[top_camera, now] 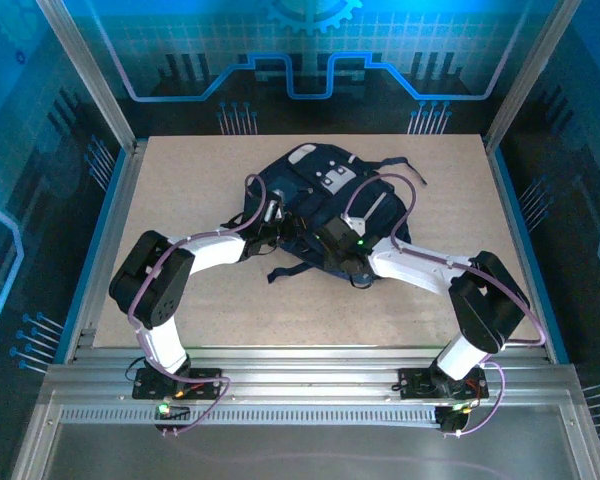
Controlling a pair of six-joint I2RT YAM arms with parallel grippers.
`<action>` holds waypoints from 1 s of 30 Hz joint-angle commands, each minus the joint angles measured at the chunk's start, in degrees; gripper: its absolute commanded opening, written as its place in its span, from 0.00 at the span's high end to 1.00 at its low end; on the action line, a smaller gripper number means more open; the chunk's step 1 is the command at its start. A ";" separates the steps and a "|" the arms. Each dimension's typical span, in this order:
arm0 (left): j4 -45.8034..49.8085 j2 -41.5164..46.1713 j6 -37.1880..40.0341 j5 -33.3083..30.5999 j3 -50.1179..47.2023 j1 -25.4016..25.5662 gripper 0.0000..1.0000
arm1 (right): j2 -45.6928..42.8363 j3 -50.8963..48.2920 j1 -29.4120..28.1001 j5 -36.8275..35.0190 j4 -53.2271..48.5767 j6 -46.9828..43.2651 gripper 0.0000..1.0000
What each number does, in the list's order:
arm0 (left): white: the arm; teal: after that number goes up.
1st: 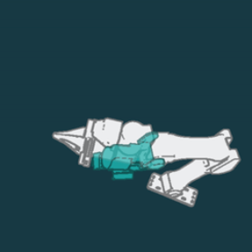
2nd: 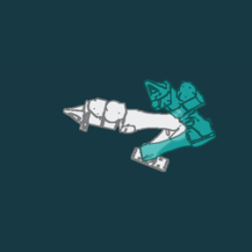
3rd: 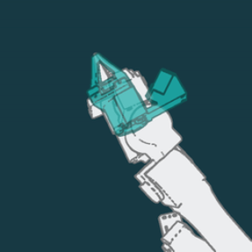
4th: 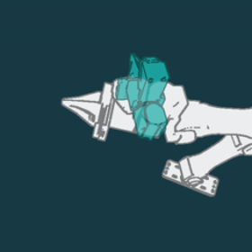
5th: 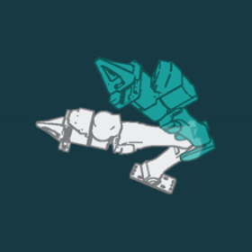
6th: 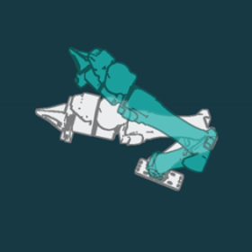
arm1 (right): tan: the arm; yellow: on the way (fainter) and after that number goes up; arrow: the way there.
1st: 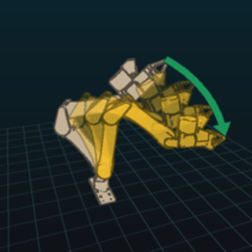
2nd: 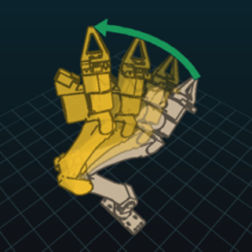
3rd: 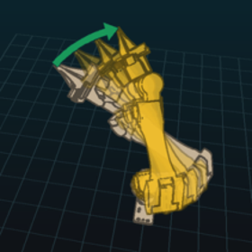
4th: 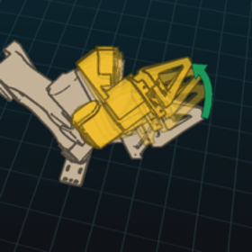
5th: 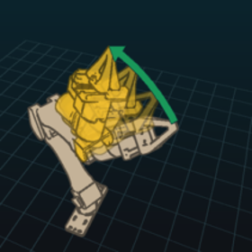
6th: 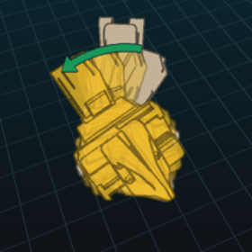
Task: Pack the student bag
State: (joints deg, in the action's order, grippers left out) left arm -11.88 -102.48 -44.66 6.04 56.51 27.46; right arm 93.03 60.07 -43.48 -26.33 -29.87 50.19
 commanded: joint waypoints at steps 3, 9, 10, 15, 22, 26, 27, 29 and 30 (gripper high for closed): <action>-1.74 1.09 2.17 0.26 1.30 -0.47 1.00 | 3.13 -0.49 0.07 -0.23 3.02 0.86 0.41; -2.79 1.05 1.28 0.89 1.10 -0.48 1.00 | 8.13 0.26 0.40 -2.90 5.86 -4.79 0.56; -2.85 0.99 1.12 1.16 0.99 -0.49 1.00 | 8.60 0.52 0.52 -2.46 6.32 -5.59 0.59; -3.24 1.14 0.91 0.91 0.05 -0.91 1.00 | 6.87 0.51 0.66 -0.08 7.19 -6.78 0.74; -5.48 -1.63 -2.60 5.44 2.03 -6.37 1.00 | 2.07 2.26 2.80 9.01 7.04 -10.09 1.00; -2.08 -0.89 1.24 4.68 4.51 -7.38 1.00 | 1.46 4.16 4.77 14.26 4.71 -12.88 1.00; -0.99 -0.98 2.20 4.87 5.30 -7.58 1.00 | 1.38 4.26 5.33 15.34 4.48 -13.50 1.00; 1.57 -1.48 4.10 5.68 7.34 -7.94 1.00 | 1.43 4.50 7.08 18.99 3.96 -14.66 1.00; 2.46 -1.75 4.72 6.05 8.03 -8.15 1.00 | 1.58 4.72 7.99 21.28 3.82 -15.48 1.00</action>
State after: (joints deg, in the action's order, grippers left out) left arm -10.68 -104.12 -44.38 12.53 60.62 21.10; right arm 95.98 63.51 -38.35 -9.98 -22.65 37.63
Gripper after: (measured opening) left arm 0.118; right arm 0.038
